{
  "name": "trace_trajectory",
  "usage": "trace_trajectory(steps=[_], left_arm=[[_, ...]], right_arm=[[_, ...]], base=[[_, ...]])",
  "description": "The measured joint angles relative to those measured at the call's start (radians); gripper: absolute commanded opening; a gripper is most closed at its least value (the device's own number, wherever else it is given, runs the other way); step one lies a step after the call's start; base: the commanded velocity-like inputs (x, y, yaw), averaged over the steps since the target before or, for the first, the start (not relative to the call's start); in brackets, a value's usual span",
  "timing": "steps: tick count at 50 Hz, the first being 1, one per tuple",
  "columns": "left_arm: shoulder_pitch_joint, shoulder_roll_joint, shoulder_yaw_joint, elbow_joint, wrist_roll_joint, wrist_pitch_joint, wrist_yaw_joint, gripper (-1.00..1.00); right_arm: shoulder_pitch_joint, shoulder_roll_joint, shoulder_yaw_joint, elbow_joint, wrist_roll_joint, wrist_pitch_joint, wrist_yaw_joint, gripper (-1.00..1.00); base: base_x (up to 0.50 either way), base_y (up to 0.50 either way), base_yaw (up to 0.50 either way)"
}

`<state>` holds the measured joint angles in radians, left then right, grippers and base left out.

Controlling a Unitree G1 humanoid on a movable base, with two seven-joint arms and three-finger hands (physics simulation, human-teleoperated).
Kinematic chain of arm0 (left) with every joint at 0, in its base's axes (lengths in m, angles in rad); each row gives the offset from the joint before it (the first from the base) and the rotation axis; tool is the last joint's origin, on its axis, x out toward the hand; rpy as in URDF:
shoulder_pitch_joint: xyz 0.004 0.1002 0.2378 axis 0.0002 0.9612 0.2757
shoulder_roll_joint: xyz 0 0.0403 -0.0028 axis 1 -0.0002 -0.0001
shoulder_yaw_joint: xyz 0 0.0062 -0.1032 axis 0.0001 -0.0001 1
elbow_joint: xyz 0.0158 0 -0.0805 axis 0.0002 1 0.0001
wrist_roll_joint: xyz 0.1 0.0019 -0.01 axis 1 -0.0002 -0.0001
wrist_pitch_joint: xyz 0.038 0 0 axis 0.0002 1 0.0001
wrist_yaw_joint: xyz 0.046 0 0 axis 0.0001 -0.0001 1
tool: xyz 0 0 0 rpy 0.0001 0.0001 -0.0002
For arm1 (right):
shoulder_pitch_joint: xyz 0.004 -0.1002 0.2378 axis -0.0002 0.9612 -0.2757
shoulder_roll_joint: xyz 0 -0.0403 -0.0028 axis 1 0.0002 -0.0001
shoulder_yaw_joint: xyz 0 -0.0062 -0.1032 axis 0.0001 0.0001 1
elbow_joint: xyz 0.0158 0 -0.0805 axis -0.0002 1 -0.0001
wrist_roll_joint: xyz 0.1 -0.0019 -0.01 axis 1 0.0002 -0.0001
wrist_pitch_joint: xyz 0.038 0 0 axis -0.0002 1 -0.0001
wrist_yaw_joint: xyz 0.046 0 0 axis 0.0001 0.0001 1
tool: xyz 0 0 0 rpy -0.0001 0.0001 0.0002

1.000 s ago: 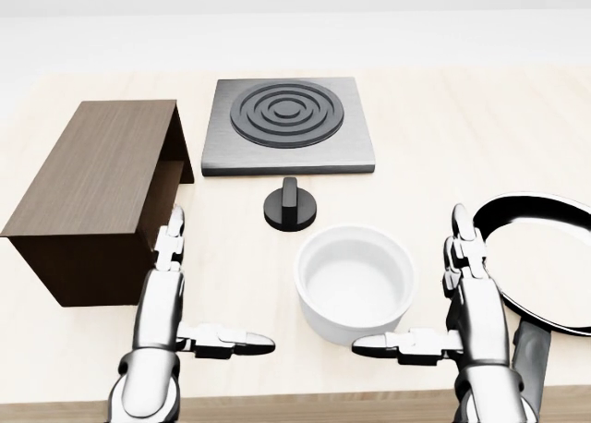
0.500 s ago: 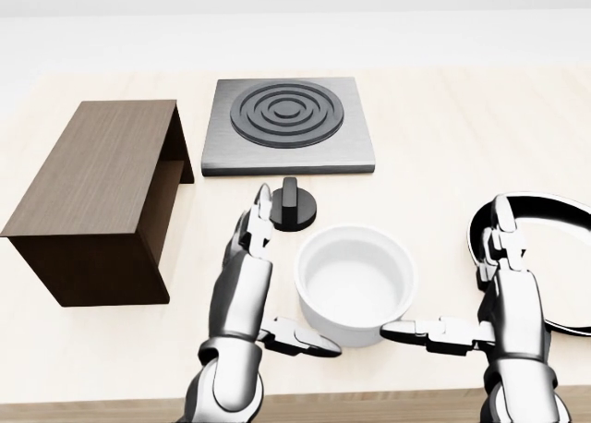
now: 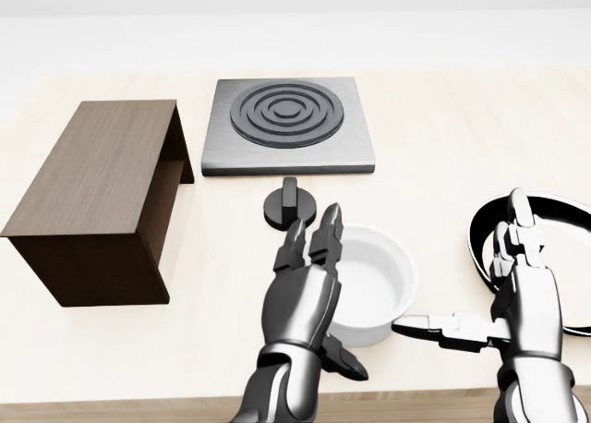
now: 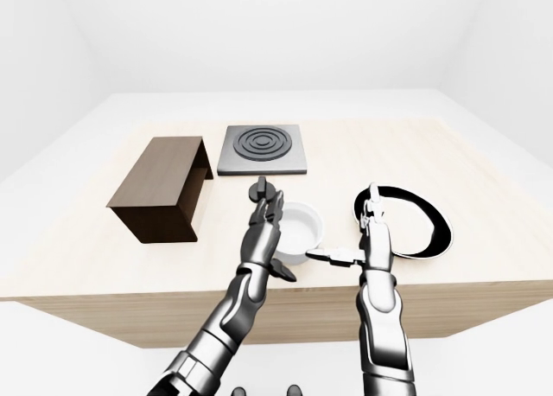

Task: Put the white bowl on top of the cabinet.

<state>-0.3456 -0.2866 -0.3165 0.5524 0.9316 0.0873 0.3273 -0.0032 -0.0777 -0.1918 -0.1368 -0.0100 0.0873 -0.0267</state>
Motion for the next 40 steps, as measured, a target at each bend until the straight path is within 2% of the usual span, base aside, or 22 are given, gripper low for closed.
trace_trajectory(steps=[17, 40], left_arm=[[-0.110, -0.053, 0.013, 0.188, 0.136, 0.000, 0.101, 1.00], [-0.183, -0.062, 0.022, 0.314, 0.227, 0.000, 0.116, 1.00]], right_arm=[[-0.007, -0.004, -0.004, 0.003, 0.008, 0.000, 0.002, 1.00], [-0.006, -0.007, -0.015, -0.013, 0.023, 0.000, 0.006, 1.00]], base=[[0.00, 0.00, 0.00], [0.00, 0.00, 0.00]])
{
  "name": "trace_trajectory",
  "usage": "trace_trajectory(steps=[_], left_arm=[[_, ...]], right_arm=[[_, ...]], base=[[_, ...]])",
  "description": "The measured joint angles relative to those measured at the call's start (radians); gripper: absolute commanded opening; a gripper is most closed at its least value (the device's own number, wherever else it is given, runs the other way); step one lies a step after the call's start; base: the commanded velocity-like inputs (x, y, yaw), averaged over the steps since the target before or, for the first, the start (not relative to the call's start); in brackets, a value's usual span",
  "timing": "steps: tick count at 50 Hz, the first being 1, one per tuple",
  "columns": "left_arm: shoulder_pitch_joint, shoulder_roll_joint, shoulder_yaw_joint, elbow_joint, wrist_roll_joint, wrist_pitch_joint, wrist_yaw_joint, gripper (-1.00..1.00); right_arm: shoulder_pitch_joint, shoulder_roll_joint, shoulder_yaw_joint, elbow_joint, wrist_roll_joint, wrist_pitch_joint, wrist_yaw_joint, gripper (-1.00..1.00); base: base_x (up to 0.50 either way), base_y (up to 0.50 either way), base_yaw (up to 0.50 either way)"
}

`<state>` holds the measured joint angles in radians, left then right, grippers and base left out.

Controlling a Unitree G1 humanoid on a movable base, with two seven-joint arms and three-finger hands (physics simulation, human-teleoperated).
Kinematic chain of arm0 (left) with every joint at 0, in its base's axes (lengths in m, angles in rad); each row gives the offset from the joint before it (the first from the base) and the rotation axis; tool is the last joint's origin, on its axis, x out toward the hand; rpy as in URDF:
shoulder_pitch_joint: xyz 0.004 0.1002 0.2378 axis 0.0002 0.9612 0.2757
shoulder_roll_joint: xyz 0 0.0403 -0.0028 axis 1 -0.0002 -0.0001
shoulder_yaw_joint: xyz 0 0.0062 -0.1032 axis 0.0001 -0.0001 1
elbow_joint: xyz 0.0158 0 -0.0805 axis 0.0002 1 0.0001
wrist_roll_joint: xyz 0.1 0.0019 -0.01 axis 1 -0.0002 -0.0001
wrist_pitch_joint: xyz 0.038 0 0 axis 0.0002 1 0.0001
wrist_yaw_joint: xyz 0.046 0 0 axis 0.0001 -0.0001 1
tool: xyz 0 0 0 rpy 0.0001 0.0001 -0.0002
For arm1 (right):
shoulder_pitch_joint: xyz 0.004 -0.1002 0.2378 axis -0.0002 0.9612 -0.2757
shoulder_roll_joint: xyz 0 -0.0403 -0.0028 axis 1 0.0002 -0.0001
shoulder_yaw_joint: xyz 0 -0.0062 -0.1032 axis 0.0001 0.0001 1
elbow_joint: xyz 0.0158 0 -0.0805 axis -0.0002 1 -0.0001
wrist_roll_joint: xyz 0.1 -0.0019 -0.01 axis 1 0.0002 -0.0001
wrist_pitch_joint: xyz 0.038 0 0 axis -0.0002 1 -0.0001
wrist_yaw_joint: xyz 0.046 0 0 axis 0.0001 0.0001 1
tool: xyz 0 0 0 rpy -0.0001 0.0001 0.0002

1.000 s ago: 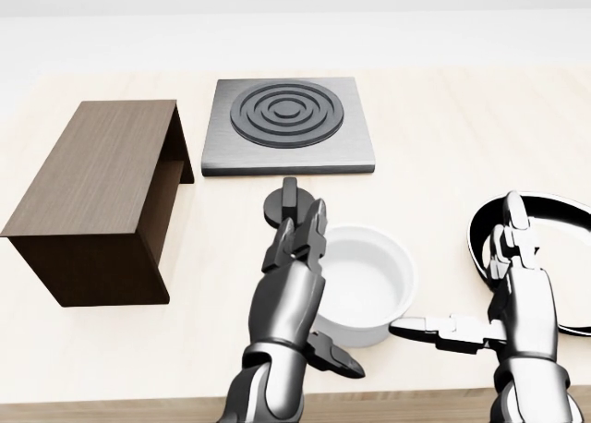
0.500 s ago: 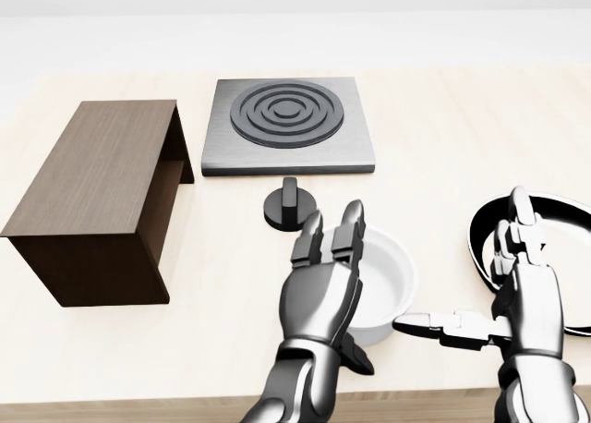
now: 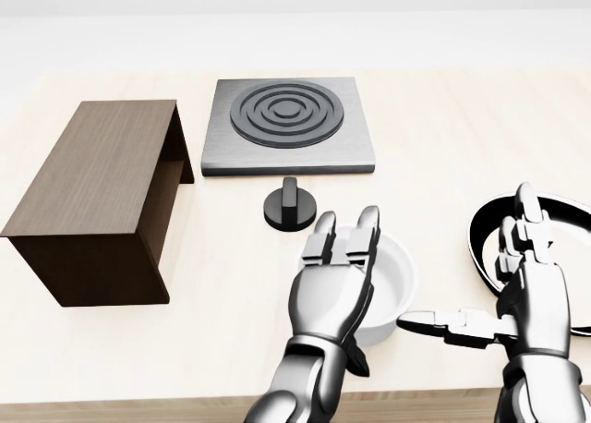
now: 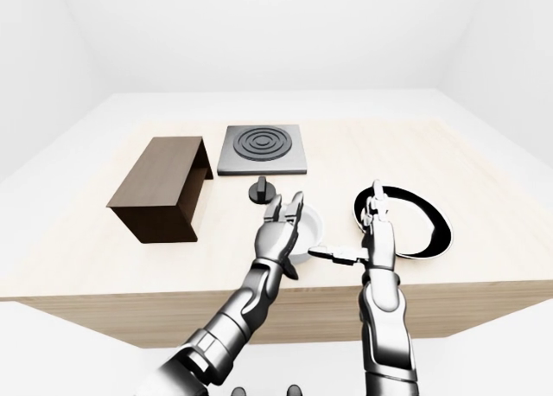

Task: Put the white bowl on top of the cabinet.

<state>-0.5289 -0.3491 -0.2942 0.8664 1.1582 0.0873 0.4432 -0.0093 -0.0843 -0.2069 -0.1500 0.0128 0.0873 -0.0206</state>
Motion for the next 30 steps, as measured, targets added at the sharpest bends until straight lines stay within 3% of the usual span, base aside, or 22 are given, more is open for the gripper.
trace_trajectory(steps=[25, 26, 29, 30], left_arm=[[-0.104, 0.000, 0.040, 0.211, -0.041, 0.000, 0.041, 1.00], [-0.107, 0.000, 0.041, 0.216, -0.043, 0.000, 0.042, 0.03], [-0.115, 0.000, 0.043, 0.229, -0.047, 0.000, 0.046, 0.03], [-0.117, 0.000, 0.044, 0.233, -0.049, 0.000, 0.047, -1.00]], right_arm=[[0.015, 0.001, -0.016, -0.038, 0.013, 0.000, 0.011, 1.00], [0.016, 0.001, -0.016, -0.039, 0.014, 0.000, 0.012, 1.00], [0.017, 0.002, -0.016, -0.041, 0.014, 0.000, 0.012, 1.00], [0.017, 0.002, -0.016, -0.041, 0.014, 0.000, 0.012, 1.00]], base=[[0.00, 0.00, 0.00], [0.00, 0.00, 0.00], [0.00, 0.00, 0.00], [0.00, 0.00, 0.00]])
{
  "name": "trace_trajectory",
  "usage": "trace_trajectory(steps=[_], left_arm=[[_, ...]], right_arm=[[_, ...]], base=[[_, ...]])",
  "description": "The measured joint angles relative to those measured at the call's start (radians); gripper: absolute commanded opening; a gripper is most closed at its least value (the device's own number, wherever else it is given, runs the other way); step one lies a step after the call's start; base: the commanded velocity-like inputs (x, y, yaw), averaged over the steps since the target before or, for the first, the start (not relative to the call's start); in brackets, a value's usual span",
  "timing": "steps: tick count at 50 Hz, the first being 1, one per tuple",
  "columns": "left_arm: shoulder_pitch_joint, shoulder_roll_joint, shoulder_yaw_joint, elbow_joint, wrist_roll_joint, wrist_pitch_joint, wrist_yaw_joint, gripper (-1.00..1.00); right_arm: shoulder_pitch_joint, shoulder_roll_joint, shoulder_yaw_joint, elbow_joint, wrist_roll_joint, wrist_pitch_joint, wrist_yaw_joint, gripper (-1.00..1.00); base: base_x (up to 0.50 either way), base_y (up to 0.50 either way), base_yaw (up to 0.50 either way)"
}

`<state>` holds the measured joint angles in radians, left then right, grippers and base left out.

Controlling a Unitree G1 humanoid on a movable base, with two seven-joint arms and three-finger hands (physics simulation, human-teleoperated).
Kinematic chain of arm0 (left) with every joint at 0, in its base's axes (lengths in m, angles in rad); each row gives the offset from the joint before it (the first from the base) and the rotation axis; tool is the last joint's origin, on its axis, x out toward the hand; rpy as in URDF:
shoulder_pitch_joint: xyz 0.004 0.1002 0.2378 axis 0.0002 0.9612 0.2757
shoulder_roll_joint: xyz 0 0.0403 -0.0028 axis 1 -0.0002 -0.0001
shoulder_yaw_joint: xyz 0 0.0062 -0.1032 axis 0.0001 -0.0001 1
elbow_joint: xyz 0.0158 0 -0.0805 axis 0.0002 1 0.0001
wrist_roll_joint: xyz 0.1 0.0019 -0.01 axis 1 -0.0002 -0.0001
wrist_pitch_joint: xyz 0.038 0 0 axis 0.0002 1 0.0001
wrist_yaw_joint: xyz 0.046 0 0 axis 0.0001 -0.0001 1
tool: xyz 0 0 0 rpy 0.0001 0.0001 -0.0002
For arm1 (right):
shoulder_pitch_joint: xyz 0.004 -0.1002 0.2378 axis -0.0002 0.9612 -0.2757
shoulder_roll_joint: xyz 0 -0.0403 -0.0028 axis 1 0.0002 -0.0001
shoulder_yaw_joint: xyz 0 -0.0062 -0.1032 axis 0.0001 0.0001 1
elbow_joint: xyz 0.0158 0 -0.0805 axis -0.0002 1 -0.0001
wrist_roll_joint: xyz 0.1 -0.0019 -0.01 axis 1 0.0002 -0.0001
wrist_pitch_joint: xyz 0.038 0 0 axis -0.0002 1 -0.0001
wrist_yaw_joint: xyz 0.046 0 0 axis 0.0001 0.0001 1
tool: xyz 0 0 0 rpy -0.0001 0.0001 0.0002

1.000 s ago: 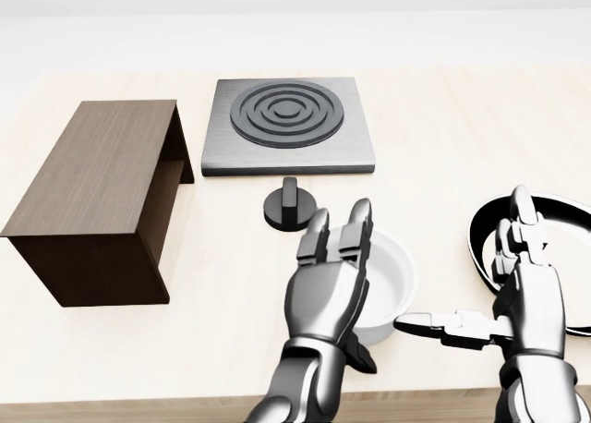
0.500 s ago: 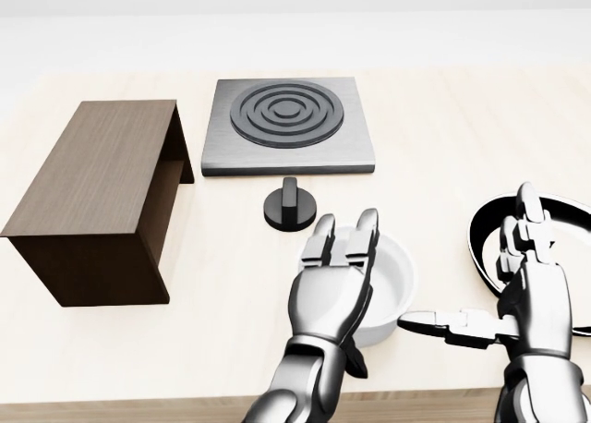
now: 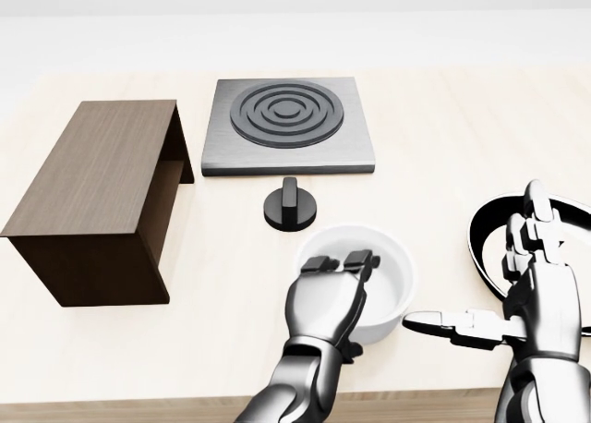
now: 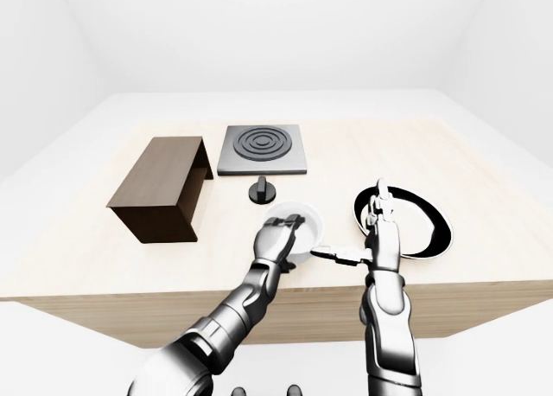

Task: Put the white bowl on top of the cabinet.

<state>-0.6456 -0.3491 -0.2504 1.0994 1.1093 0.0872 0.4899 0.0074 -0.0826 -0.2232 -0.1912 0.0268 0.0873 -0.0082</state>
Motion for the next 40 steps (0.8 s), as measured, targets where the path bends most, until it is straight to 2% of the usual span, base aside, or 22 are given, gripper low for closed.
trace_trajectory(steps=[7, 32, 40], left_arm=[[-0.007, 0.000, -0.017, 0.025, -0.014, 0.000, -0.006, -1.00], [-0.027, 0.001, 0.006, 0.037, 0.016, 0.000, -0.037, -1.00], [-0.028, 0.010, 0.008, 0.013, 0.010, 0.000, -0.074, -1.00]], right_arm=[[0.001, 0.001, 0.002, 0.001, -0.003, 0.000, 0.000, 1.00], [0.000, 0.004, 0.013, 0.009, -0.012, 0.000, -0.001, 1.00], [0.000, 0.004, 0.014, 0.011, -0.014, 0.000, -0.001, 1.00]], base=[[0.00, 0.00, 0.00], [0.00, 0.00, 0.00], [0.00, 0.00, 0.00]])
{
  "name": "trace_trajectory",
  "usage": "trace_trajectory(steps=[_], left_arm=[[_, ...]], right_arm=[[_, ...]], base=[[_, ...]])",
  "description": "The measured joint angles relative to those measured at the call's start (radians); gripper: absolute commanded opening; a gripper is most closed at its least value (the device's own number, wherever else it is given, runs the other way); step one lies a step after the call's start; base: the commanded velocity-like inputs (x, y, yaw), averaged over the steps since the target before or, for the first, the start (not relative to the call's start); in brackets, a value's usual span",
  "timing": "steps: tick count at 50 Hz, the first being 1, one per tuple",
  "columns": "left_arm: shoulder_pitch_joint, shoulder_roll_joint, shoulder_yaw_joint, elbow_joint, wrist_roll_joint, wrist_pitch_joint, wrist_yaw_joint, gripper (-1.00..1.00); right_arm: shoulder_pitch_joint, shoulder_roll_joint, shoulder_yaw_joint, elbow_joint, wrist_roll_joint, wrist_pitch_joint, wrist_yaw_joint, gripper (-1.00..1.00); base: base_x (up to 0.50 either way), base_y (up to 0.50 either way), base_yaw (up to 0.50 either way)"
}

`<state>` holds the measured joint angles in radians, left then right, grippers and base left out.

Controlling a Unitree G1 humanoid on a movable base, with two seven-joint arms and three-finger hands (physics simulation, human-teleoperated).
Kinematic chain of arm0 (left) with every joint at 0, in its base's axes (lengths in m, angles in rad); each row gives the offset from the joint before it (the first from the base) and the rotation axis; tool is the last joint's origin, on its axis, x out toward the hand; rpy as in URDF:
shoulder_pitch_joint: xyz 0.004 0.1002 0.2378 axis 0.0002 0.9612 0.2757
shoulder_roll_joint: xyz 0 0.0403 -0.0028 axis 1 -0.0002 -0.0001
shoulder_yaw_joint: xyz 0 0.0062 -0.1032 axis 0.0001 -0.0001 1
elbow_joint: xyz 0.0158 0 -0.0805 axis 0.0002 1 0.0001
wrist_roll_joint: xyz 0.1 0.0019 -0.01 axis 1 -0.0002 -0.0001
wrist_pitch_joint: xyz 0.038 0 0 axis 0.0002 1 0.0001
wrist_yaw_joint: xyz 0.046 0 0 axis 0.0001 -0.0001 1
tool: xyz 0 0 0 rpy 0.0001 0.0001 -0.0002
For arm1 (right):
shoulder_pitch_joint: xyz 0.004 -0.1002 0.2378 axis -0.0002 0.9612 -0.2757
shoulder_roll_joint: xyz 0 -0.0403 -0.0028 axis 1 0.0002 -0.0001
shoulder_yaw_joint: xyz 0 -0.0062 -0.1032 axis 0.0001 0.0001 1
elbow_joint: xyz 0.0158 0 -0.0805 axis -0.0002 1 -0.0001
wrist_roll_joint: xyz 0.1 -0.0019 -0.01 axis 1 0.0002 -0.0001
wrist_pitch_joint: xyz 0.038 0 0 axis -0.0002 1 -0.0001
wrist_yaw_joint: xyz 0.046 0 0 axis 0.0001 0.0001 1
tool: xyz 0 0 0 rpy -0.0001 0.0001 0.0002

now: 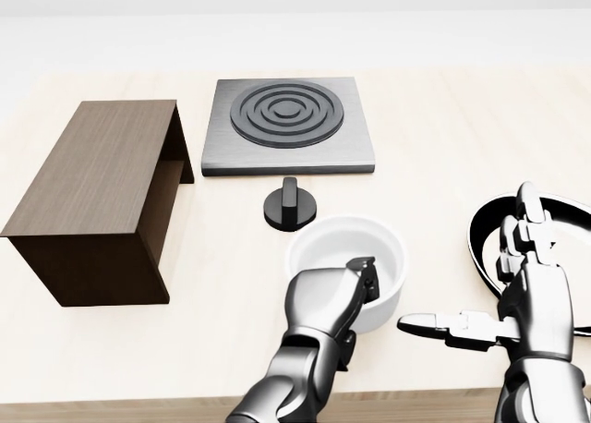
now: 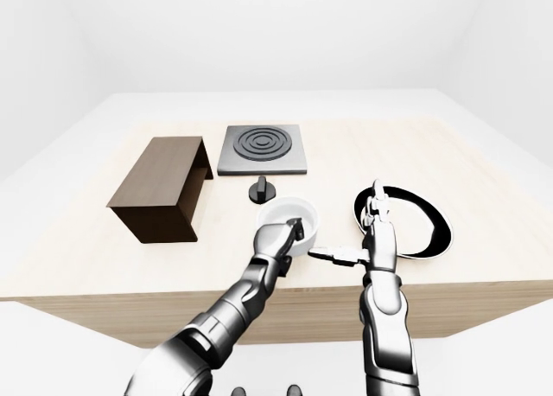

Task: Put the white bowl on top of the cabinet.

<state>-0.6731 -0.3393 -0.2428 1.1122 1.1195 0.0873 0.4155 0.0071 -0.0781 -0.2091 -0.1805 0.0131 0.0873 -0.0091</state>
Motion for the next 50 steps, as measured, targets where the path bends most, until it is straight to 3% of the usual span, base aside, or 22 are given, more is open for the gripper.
trace_trajectory(steps=[18, 50], left_arm=[[0.028, 0.040, 0.000, -0.179, 0.048, 0.000, -0.139, -1.00], [0.090, 0.070, -0.017, -0.496, 0.254, 0.000, -0.382, -1.00]], right_arm=[[0.004, 0.002, 0.004, -0.001, -0.005, 0.000, 0.000, 1.00], [0.005, 0.009, 0.025, 0.018, -0.025, 0.000, -0.003, 1.00]], base=[[0.00, 0.00, 0.00], [0.00, 0.00, 0.00]])
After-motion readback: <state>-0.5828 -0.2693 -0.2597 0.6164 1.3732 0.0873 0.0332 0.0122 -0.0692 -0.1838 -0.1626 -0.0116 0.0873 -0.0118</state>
